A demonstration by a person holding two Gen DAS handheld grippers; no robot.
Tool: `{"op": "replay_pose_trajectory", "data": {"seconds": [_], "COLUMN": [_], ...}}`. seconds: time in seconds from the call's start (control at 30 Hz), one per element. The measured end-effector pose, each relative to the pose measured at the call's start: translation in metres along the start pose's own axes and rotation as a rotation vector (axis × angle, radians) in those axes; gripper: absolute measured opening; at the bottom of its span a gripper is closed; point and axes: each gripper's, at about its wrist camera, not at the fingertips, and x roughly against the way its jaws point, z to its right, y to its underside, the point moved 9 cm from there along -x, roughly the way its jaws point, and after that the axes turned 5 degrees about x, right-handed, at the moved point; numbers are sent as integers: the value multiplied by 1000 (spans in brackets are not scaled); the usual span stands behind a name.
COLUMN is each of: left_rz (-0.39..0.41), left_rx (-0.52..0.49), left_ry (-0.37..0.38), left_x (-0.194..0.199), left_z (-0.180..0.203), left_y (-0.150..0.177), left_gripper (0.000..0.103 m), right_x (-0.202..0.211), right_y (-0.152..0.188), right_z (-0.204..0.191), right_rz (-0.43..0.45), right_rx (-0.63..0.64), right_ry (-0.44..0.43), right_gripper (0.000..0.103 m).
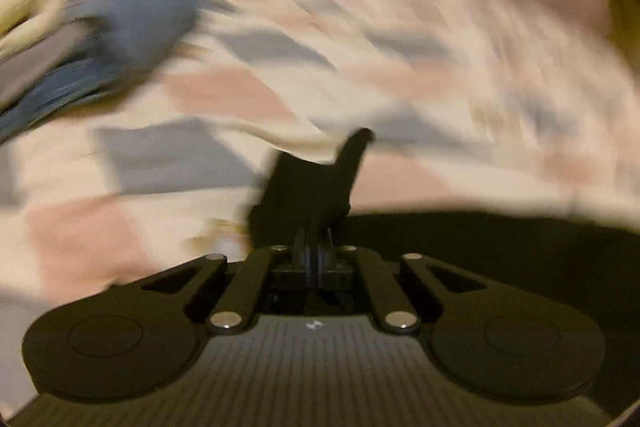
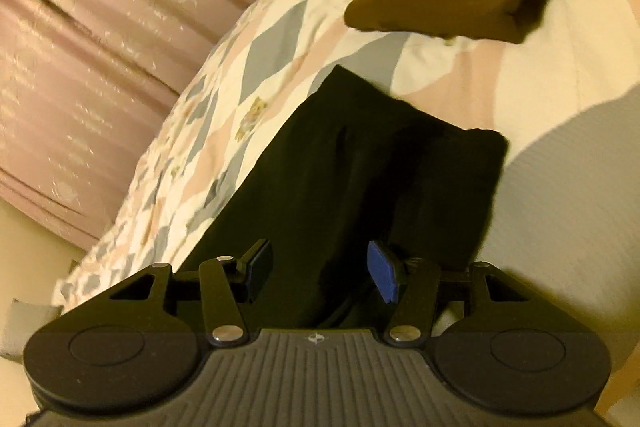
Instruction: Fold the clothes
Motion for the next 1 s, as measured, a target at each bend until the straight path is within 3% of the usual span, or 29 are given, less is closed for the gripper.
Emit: {"op": "replay_pose_trajectory", "data": {"seconds": [0.07,0.2,0.27,0.37,0.47,0.63,0.7,0.73,0.77,0.87,1.0], "left_rz": [46,-60,-94,-73,-41,-43,-49,-43,-35,37,122], "left_rx": [170,388,482,549,530,385,318,288,259,209,166], "left_ry": [32,56,103,134,145,125,114,108,103,108,137], "left_x": [26,14,1,-4,-1,2,2,2,5,32,78], "left_z": [-36,-90,-104,-114,-115,-98,-89,-84,-80,-77,-78], "left_y": [-1,34,55,75,80,70,64,61,57,39,22], "left_gripper": [2,4,5,10,12,12,3,1,1,1,1], "right_x": [4,2,-2,-9,-13,-26,-33,-35,-36,-27,10], "right_y": [3,4,3,3,2,1,1,0,-2,-12,-34], "right_z": [2,4,4,5,14,25,26,24,21,8,-11], "right_rz": [-6,-17,-21,-28,-35,-37,-41,-43,-41,-18,48], "right_rx": [-6,-43,-70,-110,-142,-164,-161,-149,-132,-49,-1], "right_ry": [-14,-31,-37,-40,-1,64,88,90,94,114,75], "right_gripper": [56,55,56,56,54,41,42,37,1,1,1]}}
